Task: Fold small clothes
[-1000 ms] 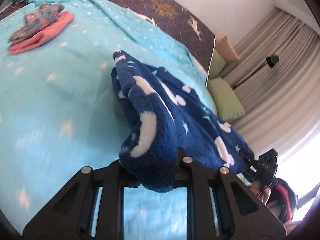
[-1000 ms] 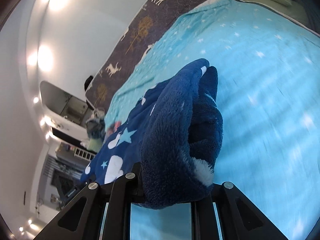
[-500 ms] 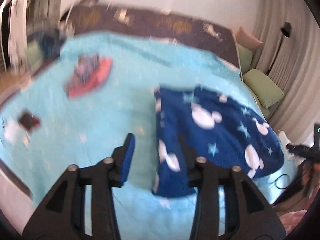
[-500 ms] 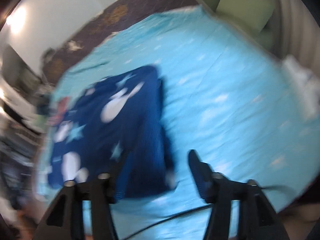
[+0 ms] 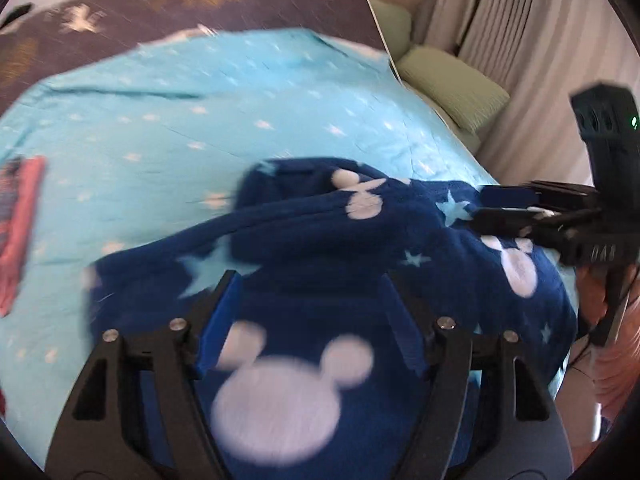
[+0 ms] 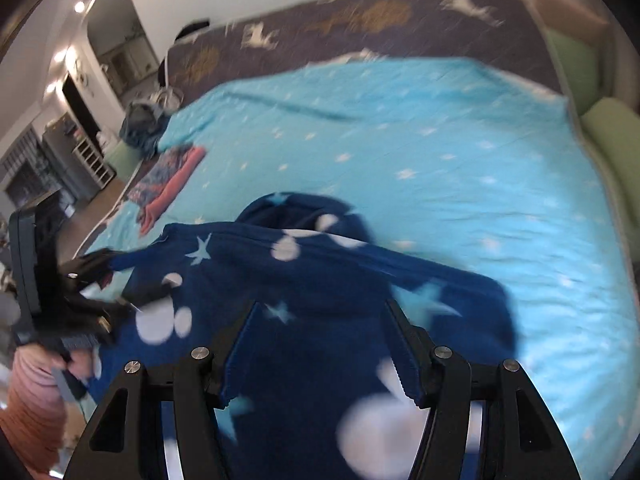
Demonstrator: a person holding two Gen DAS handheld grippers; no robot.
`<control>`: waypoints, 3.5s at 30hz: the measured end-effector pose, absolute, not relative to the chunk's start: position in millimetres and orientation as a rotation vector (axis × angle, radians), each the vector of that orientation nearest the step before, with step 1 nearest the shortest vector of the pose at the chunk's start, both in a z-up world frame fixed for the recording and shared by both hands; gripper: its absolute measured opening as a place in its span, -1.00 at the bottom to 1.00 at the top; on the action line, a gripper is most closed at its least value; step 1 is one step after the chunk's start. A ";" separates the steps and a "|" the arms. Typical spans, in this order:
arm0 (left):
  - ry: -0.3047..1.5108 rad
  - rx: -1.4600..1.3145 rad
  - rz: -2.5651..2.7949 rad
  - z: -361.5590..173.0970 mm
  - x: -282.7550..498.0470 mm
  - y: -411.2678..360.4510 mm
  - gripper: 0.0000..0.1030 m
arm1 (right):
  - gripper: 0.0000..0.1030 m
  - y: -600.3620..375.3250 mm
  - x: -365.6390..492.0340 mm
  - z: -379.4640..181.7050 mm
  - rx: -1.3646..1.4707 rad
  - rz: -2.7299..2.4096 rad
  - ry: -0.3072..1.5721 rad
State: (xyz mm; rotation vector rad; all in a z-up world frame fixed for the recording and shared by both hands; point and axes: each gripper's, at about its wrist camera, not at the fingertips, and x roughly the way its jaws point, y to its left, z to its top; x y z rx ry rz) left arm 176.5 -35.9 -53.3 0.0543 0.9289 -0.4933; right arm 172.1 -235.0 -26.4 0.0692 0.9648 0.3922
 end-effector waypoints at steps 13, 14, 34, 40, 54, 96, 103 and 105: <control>0.970 -0.230 -0.287 -103.1 220.1 13.8 0.52 | 0.10 -263.6 233.4 -98.1 0.231 0.165 0.915; 0.959 -0.233 -0.267 -99.6 216.3 16.1 0.51 | 0.10 -270.2 229.3 -93.2 0.258 0.157 0.917; 0.957 -0.391 -0.147 -103.3 46.7 122.6 0.64 | 0.38 -184.0 60.9 -68.9 0.037 0.417 0.918; 0.951 -0.390 -0.255 -97.0 23.2 117.0 0.64 | 0.37 -183.0 18.2 -35.4 0.161 0.660 0.848; 0.990 -0.375 -0.337 -116.9 3.0 100.5 0.63 | 0.17 -195.5 16.9 -94.7 0.294 0.514 0.992; 0.706 -0.258 -0.288 -72.9 86.2 75.7 0.46 | 0.17 -254.6 40.5 -64.3 0.369 0.228 0.968; 0.825 -0.306 -0.264 -99.7 68.5 96.8 0.47 | 0.17 -209.8 47.6 -65.6 0.323 0.382 0.974; 0.834 -0.288 -0.262 -102.9 64.6 92.1 0.47 | 0.18 -195.3 49.5 -67.8 0.304 0.421 0.987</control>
